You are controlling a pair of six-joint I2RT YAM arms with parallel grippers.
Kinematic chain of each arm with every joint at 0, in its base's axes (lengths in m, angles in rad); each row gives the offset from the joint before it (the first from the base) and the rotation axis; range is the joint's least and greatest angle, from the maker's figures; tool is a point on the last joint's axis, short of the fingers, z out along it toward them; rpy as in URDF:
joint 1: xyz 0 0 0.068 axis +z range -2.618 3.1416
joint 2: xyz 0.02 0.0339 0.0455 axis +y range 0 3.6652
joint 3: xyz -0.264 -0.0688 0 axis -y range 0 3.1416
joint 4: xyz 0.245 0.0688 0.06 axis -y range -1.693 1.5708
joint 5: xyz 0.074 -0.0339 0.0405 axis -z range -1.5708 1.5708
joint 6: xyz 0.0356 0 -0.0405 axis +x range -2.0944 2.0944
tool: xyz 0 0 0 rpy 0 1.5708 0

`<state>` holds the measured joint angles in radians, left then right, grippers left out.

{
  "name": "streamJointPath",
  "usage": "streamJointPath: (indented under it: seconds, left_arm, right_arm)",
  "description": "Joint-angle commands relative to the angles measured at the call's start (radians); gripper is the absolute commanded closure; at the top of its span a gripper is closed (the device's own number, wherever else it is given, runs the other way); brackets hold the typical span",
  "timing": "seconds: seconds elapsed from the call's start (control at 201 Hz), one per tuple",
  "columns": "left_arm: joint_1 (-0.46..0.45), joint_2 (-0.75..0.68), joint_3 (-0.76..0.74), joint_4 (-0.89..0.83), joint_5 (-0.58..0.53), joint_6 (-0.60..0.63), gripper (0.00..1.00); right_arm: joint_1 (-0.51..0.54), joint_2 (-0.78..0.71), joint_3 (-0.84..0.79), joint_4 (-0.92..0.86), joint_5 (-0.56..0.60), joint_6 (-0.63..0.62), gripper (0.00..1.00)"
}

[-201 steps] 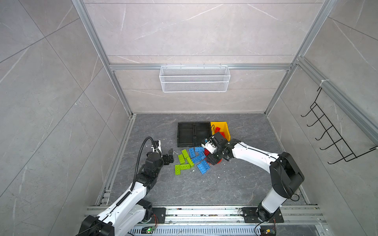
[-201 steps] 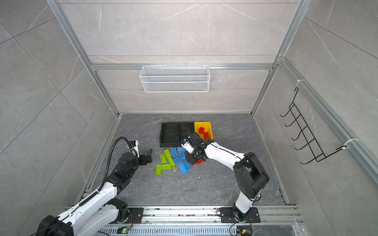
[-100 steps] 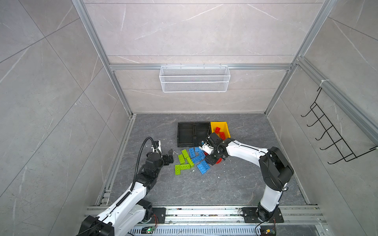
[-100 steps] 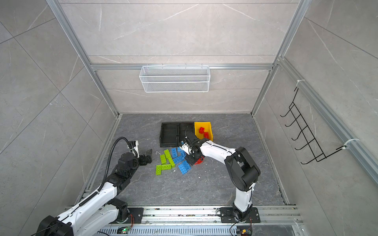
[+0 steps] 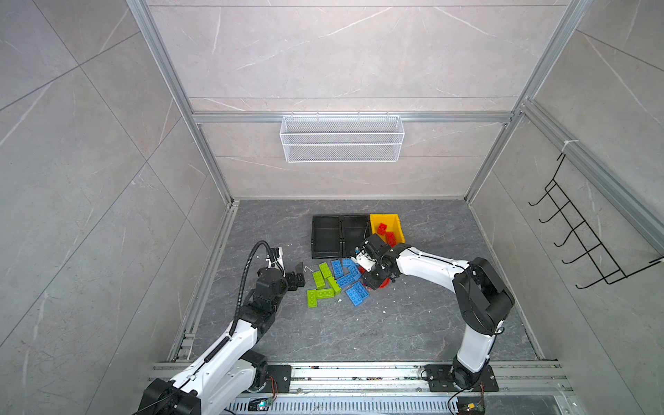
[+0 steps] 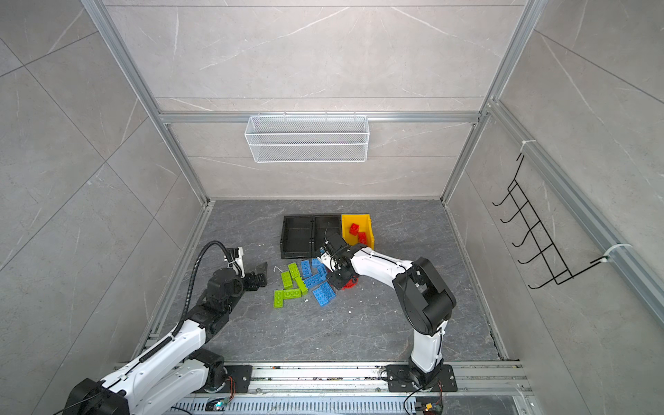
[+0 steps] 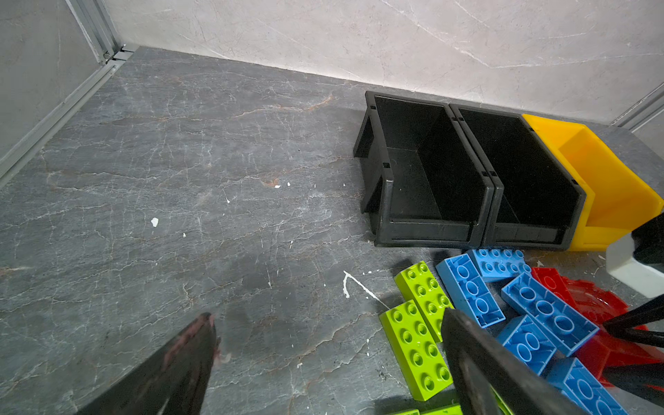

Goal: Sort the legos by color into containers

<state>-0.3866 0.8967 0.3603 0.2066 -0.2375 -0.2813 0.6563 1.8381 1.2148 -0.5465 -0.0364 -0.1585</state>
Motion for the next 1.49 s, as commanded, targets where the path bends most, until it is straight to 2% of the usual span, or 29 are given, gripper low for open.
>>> streamJointPath:
  seconds: [0.0,0.229,0.498,0.568,0.612,0.697,0.866,0.936,1.305,1.489]
  left_arm:
    - [0.001,-0.005,0.023,0.025,-0.014,0.002,0.01]
    - [0.001,-0.013,0.017,0.027,-0.016,-0.001,0.01]
    - [0.002,-0.006,0.019,0.028,-0.016,-0.002,0.01]
    - [0.001,-0.005,0.020,0.028,-0.014,-0.002,0.01]
    - [0.001,-0.002,0.019,0.030,-0.014,-0.002,0.01]
    - [0.001,0.001,0.020,0.030,-0.014,-0.002,0.01]
    - [0.000,0.003,0.022,0.030,-0.012,-0.003,0.01]
    - [0.001,0.006,0.022,0.031,-0.010,-0.004,0.01]
    - [0.001,0.016,0.023,0.031,-0.014,0.001,0.01]
    - [0.001,0.014,0.025,0.031,-0.013,-0.001,0.01]
  right_arm:
    - [0.006,-0.054,-0.046,0.019,0.005,0.104,0.54]
    - [0.006,-0.098,-0.098,0.051,0.033,0.213,0.65]
    - [0.000,-0.148,-0.123,0.063,0.117,0.322,0.71]
    - [-0.003,-0.155,-0.120,0.052,0.144,0.346,0.71]
    - [-0.006,-0.158,-0.117,0.041,0.153,0.359,0.66]
    - [-0.007,-0.168,-0.114,0.033,0.148,0.367,0.64]
    - [-0.007,-0.197,-0.125,0.043,0.039,0.318,0.49]
    - [-0.007,-0.192,-0.126,0.040,0.024,0.302,0.46]
    - [-0.006,-0.098,-0.078,0.025,0.017,0.278,0.51]
    - [-0.006,-0.075,-0.085,0.036,0.030,0.281,0.58]
